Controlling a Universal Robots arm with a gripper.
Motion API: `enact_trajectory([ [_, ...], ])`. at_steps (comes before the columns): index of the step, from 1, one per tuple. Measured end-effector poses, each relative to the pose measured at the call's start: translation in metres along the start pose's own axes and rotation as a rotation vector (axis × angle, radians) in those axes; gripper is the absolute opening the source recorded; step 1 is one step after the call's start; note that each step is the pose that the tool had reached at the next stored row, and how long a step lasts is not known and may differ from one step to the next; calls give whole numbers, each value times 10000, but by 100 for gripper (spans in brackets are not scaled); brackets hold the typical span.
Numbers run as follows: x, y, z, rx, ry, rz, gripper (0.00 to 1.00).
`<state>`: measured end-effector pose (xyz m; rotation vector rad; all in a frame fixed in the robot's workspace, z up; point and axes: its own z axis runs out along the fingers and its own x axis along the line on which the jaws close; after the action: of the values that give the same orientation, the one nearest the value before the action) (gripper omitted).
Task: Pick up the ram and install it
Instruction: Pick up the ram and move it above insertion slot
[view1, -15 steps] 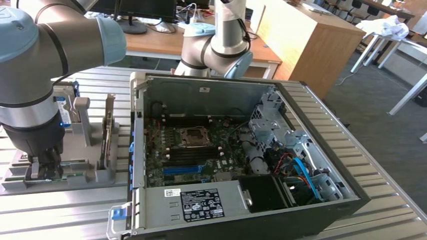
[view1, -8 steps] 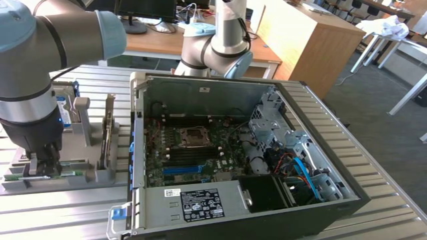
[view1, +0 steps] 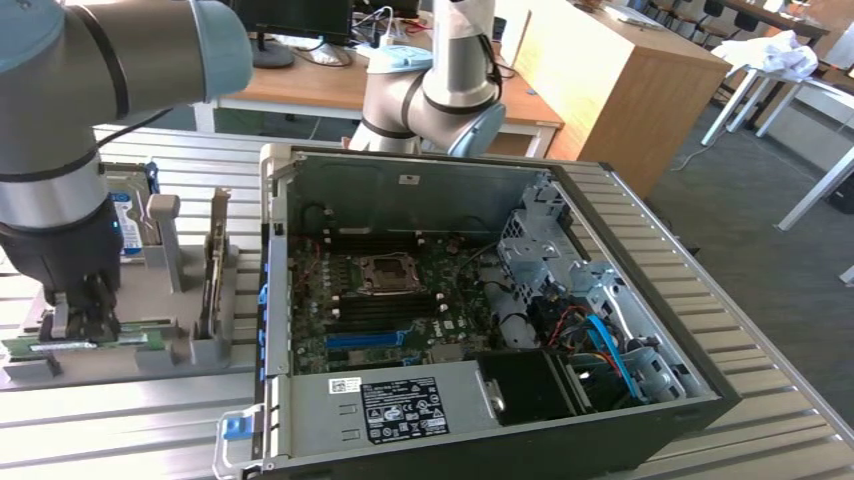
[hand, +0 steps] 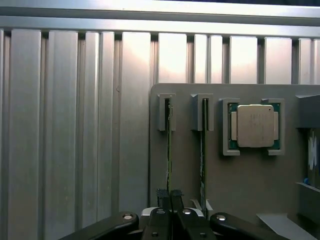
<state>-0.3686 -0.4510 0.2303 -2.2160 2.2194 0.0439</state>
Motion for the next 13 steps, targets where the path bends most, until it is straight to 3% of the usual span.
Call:
enact_trajectory([
  [13, -10, 7, -412, 0, 0, 0, 11],
])
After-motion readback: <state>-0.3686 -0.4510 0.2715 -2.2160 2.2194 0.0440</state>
